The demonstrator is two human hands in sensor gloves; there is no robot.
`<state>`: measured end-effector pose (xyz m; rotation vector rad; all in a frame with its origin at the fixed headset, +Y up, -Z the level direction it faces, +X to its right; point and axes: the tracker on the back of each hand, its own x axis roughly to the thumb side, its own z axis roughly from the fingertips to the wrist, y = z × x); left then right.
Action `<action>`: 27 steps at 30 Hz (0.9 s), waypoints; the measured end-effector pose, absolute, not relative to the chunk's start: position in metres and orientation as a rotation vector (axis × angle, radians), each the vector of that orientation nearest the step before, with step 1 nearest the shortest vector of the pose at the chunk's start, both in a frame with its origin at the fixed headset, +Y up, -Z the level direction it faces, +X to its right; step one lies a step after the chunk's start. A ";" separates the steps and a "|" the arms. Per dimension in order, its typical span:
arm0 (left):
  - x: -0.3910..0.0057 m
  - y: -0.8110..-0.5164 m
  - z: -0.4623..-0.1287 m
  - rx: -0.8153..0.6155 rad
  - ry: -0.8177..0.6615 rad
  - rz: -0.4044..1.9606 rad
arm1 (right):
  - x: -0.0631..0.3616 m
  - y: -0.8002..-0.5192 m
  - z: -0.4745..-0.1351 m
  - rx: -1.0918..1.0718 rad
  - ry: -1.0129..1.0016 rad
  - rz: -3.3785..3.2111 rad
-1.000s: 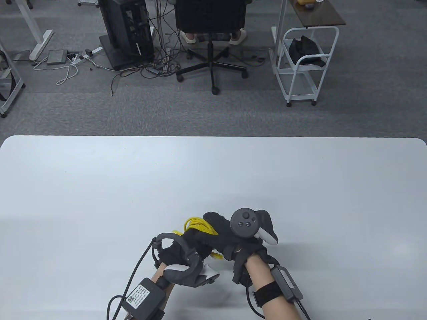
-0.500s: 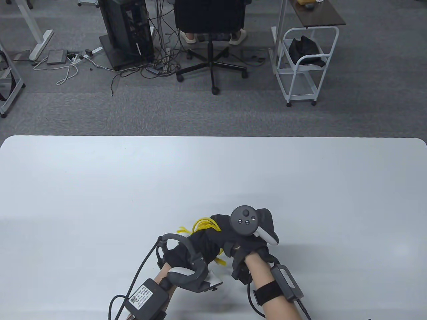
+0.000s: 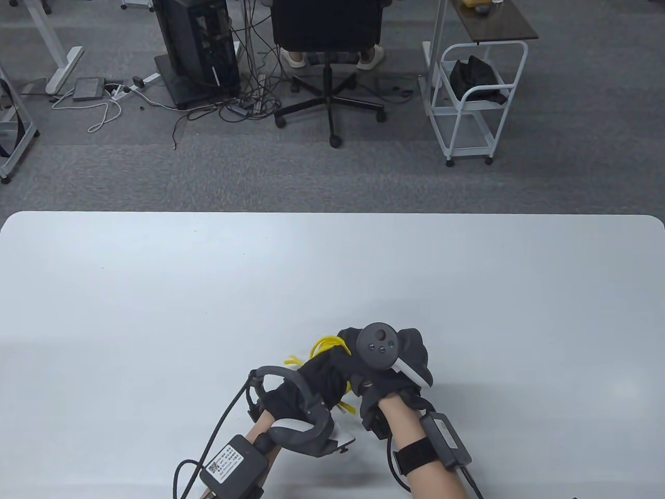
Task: Coil the rope
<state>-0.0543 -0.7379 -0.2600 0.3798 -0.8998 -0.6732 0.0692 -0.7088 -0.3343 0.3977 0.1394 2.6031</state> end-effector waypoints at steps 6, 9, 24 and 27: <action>-0.062 -0.735 -0.258 0.393 -0.880 -0.671 | 0.090 -0.717 -0.343 0.258 0.121 2.599; -0.067 -0.734 -0.259 0.381 -0.868 -0.618 | 0.101 -0.723 -0.347 0.191 0.166 2.498; -0.141 -0.739 -0.303 0.157 -0.423 -0.361 | 0.123 -0.753 -0.356 0.027 0.355 2.768; -0.154 -0.744 -0.310 0.098 -0.353 -0.330 | 0.123 -0.762 -0.357 0.003 0.413 2.857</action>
